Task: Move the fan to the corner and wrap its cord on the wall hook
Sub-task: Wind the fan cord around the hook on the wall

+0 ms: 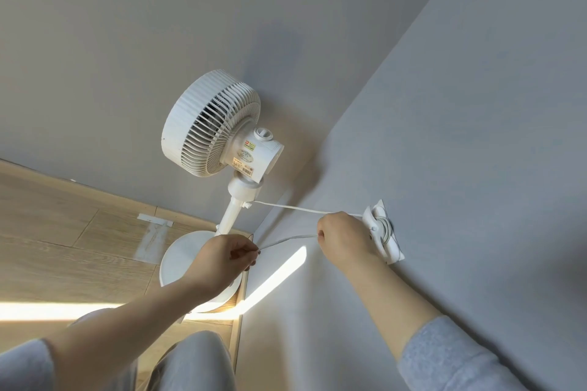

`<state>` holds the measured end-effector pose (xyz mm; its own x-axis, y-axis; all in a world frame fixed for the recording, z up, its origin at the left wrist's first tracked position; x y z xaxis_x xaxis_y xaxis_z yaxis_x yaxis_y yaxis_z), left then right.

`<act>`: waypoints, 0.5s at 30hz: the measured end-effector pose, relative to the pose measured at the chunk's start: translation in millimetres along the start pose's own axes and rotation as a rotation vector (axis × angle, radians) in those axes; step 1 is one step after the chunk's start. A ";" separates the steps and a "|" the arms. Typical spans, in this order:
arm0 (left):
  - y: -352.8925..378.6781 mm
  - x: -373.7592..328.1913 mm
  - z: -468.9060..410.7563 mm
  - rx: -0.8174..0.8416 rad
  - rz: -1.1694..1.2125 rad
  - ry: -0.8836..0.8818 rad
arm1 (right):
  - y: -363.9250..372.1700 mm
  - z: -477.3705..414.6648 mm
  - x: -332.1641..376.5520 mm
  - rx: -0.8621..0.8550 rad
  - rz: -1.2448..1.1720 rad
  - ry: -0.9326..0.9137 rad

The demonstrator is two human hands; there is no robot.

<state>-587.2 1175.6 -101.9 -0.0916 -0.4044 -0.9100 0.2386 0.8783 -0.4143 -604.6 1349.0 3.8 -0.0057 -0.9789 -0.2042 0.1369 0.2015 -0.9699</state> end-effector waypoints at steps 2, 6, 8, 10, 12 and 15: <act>6.2 1.2 -0.9 0.046 -0.020 0.017 | -3.5 -7.1 1.3 0.001 0.024 -0.023; 22.1 4.1 0.4 0.137 -0.060 0.037 | -10.1 -15.0 -3.0 -0.009 0.043 -0.040; 24.8 5.9 -2.3 0.142 -0.059 0.032 | -15.5 -20.1 -7.7 -0.029 0.030 -0.042; 24.0 7.8 -6.4 0.133 -0.053 0.019 | -23.6 -25.9 -12.8 -0.051 0.007 -0.043; 24.2 9.3 -10.5 0.132 -0.053 0.017 | -32.5 -32.0 -21.3 -0.068 -0.021 -0.021; 26.1 13.6 -13.5 0.139 -0.072 0.015 | -44.0 -40.3 -35.0 -0.070 -0.093 0.024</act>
<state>-595.3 1196.5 -125.3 -0.1275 -0.4607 -0.8784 0.3626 0.8026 -0.4736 -650.3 1375.7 48.3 -0.0395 -0.9926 -0.1152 0.0657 0.1125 -0.9915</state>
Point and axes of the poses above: each hand's wrist, its own z-axis away from the middle knuckle, its own y-axis out of the palm, x = y × z, the point moved 9 cm from there along -z, towards the middle knuckle, and after that the axes turned 8 degrees about -z, right-handed, at the moved point
